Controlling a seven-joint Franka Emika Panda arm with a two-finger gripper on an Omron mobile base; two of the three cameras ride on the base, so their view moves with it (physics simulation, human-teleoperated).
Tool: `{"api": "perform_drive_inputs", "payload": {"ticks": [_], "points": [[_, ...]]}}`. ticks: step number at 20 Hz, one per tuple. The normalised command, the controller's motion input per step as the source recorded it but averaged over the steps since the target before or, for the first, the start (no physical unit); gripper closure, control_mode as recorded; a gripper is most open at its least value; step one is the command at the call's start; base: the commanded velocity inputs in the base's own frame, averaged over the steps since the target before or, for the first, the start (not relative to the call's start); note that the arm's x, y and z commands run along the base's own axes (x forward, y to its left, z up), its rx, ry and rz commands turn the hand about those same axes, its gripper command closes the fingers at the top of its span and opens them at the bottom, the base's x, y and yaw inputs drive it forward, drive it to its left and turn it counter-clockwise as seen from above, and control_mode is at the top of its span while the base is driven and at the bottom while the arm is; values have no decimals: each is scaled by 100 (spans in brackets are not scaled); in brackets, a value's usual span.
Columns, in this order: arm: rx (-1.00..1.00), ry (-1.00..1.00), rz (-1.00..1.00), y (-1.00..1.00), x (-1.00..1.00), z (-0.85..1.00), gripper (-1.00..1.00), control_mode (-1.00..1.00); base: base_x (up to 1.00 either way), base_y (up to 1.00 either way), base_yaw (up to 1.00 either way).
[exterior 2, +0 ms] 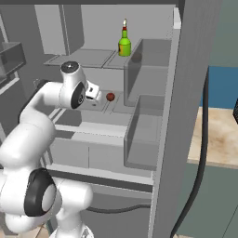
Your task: Pick the two apples from the fridge and place them on the plate next to the blender to make a fruit smoothie.
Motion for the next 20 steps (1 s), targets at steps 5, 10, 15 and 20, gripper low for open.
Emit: {"api": "perform_drive_inputs", "payload": {"ticks": [5,10,15,20], "points": [[0,0,-1,0,86,-37,-100,-100,0,0,0],[0,2,0,0,82,-32,-100,-100,0,0,0],[0,3,0,-4,75,-22,-100,-100,0,0,0],[0,3,0,-3,62,-25,-100,-100,0,0,0]]}}
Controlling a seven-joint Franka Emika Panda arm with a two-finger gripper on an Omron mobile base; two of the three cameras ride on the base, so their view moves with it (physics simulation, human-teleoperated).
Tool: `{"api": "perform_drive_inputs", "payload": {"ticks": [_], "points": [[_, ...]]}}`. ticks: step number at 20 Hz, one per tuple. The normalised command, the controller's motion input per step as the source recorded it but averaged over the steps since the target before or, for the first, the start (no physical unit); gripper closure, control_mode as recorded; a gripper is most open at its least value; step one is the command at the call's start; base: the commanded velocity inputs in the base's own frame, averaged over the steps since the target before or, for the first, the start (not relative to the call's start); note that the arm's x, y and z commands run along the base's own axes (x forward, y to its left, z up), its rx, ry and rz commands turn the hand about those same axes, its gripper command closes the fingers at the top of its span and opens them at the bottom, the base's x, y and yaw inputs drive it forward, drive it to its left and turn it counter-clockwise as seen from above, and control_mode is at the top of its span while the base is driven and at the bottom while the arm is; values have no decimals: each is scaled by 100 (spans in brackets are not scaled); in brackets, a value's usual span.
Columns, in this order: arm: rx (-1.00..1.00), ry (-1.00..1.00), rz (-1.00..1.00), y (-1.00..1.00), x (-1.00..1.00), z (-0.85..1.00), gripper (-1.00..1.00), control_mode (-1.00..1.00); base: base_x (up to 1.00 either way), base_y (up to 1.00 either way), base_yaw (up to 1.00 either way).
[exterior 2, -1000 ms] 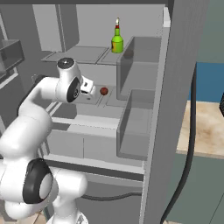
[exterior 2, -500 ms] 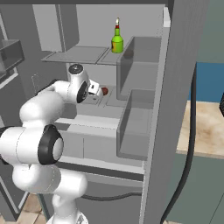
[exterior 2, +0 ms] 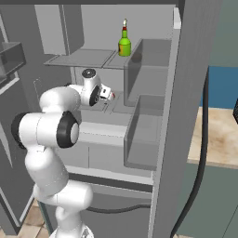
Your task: Pick the two apples from the fridge and place them on the plate next to the blender to make a fruit smoothie.
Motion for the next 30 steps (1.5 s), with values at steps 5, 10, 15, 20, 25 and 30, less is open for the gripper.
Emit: {"api": "perform_drive_inputs", "payload": {"ticks": [5,10,15,20,25,30], "points": [[0,2,0,-13,63,-34,-100,-100,0,0,0],[0,1,0,-3,69,-30,-100,-100,0,0,0],[0,0,0,0,68,-25,-100,-100,0,0,0],[0,1,0,0,70,-20,-100,-100,0,0,0],[0,2,0,0,70,-23,-100,-100,0,0,0],[0,2,0,0,54,-29,-100,-100,0,0,0]]}}
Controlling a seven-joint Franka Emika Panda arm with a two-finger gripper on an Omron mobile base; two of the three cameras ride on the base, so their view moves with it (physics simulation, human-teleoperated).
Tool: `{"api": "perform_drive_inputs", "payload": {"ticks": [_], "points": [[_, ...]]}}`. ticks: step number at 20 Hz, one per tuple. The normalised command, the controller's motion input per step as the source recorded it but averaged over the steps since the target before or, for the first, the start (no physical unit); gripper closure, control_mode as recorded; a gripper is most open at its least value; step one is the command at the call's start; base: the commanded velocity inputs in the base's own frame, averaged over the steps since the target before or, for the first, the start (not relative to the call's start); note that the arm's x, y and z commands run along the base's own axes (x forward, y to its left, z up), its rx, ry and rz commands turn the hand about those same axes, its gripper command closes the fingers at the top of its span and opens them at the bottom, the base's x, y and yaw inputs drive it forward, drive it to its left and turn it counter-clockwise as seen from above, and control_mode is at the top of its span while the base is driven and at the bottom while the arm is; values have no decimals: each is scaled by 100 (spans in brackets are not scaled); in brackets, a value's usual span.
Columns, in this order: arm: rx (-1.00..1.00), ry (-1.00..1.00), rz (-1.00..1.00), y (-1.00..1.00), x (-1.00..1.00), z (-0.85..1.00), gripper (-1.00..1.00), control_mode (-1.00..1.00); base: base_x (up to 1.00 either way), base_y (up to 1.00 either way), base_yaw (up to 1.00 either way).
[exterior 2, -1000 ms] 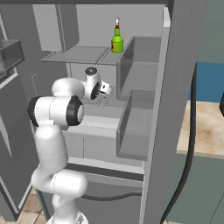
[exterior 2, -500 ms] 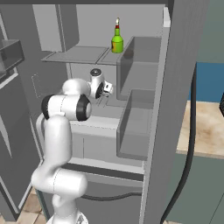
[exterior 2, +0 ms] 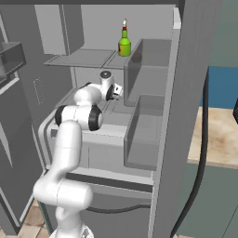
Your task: Pick the two apples from the fridge and place them on the plate next to the blender to make a fruit smoothie.
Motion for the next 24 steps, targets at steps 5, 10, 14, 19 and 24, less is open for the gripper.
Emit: {"api": "perform_drive_inputs", "payload": {"ticks": [5,10,14,19,24], "points": [[-2,2,0,-11,17,-61,100,-100,0,0,0],[-3,0,0,-21,0,-58,100,-100,0,0,0],[0,0,0,-2,0,0,100,-100,0,0,0],[0,0,0,0,0,0,100,-100,0,0,0],[0,0,0,0,0,-5,100,-100,0,0,0]]}}
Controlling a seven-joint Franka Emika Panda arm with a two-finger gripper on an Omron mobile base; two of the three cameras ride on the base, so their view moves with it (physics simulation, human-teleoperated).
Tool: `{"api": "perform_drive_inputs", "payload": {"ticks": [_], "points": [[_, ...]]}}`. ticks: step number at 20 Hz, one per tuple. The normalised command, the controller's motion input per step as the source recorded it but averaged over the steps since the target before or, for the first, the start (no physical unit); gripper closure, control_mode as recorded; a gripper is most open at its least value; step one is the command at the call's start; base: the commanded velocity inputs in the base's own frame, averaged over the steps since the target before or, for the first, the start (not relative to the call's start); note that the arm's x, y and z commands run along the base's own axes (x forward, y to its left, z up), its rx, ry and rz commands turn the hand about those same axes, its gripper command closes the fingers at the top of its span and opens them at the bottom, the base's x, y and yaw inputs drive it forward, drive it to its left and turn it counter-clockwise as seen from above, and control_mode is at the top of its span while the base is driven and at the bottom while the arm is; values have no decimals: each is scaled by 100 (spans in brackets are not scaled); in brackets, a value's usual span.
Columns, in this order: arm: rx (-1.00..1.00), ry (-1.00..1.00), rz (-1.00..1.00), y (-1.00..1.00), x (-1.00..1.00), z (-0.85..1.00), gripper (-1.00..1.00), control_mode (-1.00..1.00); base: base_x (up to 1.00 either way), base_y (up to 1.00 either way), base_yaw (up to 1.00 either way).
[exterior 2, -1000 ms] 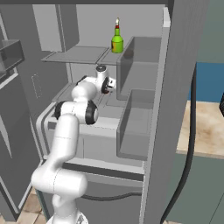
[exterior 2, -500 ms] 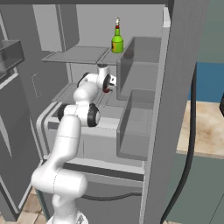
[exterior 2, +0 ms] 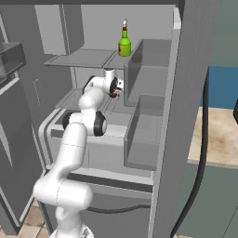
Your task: Pick the two apples from the fridge and place them on the plate next to the blender to make a fruit smoothie.
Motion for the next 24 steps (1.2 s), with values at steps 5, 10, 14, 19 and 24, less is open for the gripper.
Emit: {"api": "perform_drive_inputs", "payload": {"ticks": [5,10,14,19,24], "points": [[0,0,0,-1,0,-29,100,-100,0,0,0],[0,0,0,0,0,-37,100,-100,0,0,0],[0,-7,0,-6,0,-61,100,-100,0,0,0],[0,-14,0,-20,-6,-93,100,-100,0,0,0],[2,-21,0,-27,-27,-88,100,-100,0,0,0]]}}
